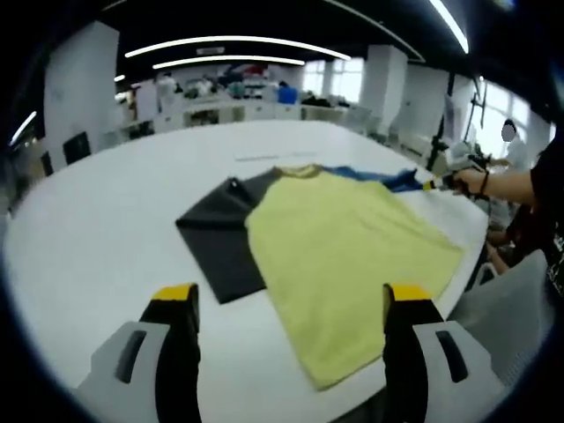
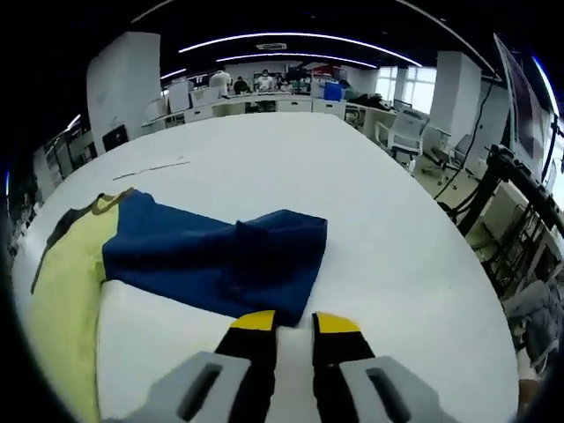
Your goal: Fold the garment on the visible template until the final outline fits inside the template.
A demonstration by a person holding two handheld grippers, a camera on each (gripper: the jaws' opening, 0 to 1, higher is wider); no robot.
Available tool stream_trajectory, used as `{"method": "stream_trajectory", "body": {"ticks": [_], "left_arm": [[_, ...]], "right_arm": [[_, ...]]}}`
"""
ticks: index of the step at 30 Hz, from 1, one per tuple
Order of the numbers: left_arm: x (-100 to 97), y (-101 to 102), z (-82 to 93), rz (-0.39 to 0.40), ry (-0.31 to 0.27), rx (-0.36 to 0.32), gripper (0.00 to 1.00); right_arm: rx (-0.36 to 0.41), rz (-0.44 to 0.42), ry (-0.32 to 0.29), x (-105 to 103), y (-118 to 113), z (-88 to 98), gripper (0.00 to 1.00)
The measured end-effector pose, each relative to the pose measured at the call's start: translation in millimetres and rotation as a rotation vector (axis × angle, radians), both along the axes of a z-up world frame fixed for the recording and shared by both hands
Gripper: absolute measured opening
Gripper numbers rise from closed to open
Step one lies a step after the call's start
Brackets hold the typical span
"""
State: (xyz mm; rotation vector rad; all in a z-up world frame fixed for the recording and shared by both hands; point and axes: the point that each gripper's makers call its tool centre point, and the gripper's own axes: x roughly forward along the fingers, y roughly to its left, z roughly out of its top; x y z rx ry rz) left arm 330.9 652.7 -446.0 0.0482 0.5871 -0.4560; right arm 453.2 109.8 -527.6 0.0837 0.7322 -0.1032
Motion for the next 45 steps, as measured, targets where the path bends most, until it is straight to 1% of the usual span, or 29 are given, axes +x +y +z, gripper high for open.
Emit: {"method": "stream_trajectory", "body": {"ticks": [2, 6, 8, 12, 18, 22, 24, 25, 26, 27, 28, 30, 34, 36, 38, 42, 45], "left_arm": [[-0.2, 0, 0.0, -0.001, 0.002, 0.001, 0.81], [-0.3, 0, 0.5, -0.003, 0.004, 0.009, 0.81], [-0.3, 0, 1.6, -0.004, 0.002, 0.009, 0.81], [0.5, 0, 3.1, -0.003, -0.002, 0.010, 0.81], [1.3, -1, 3.6, -0.005, -0.003, 0.012, 0.81], [1.3, -1, 3.3, -0.005, -0.001, 0.012, 0.81], [1.3, -1, 3.1, -0.005, 0.000, 0.010, 0.81], [1.3, -1, 3.3, -0.005, -0.001, 0.008, 0.81], [1.4, -2, 3.5, -0.005, -0.001, 0.007, 0.81], [1.4, -2, 3.6, -0.005, -0.001, 0.008, 0.80], [1.5, -1, 3.6, -0.004, -0.002, 0.009, 0.81], [1.5, -1, 4.0, -0.005, -0.003, 0.007, 0.80], [1.5, -1, 4.8, -0.006, -0.006, 0.008, 0.81], [1.3, -1, 5.5, -0.005, -0.009, 0.004, 0.81], [1.1, -1, 6.2, -0.005, -0.012, 0.003, 0.81], [-0.3, 0, 6.0, -0.007, -0.012, 0.005, 0.81], [-0.7, 2, 5.9, -0.001, -0.013, 0.004, 0.81]], "right_arm": [[-0.006, 0.009, -0.005, 3, -1, 1.2, 0.00], [-0.013, 0.004, -0.005, 8, -5, 3.6, 0.00], [-0.022, -0.013, -0.003, 8, -11, 4.5, 0.00], [-0.011, -0.034, -0.002, 8, -16, 6.8, 0.00], [0.011, -0.045, 0.016, 7, -15, 6.8, 0.00], [0.011, -0.045, 0.030, 8, -14, 6.6, 0.00], [-0.032, -0.007, 0.057, 5, -13, 7.2, 0.00], [-0.042, -0.001, 0.064, 4, -13, 7.6, 0.01], [-0.073, 0.027, 0.071, 3, -12, 9.4, 0.05], [-0.086, 0.051, 0.059, 5, -9, 11.9, 0.11], [-0.094, 0.070, 0.051, 6, -7, 13.7, 0.14], [-0.095, 0.090, 0.041, 7, -3, 16.7, 0.17], [-0.118, 0.174, 0.019, 14, 8, 22.1, 0.20], [-0.113, 0.206, 0.009, 18, 15, 23.2, 0.21], [-0.120, 0.236, 0.011, 23, 19, 21.6, 0.21], [-0.175, 0.317, 0.026, 31, 25, 15.1, 0.21], [-0.177, 0.331, 0.030, 34, 27, 11.6, 0.20]]}}
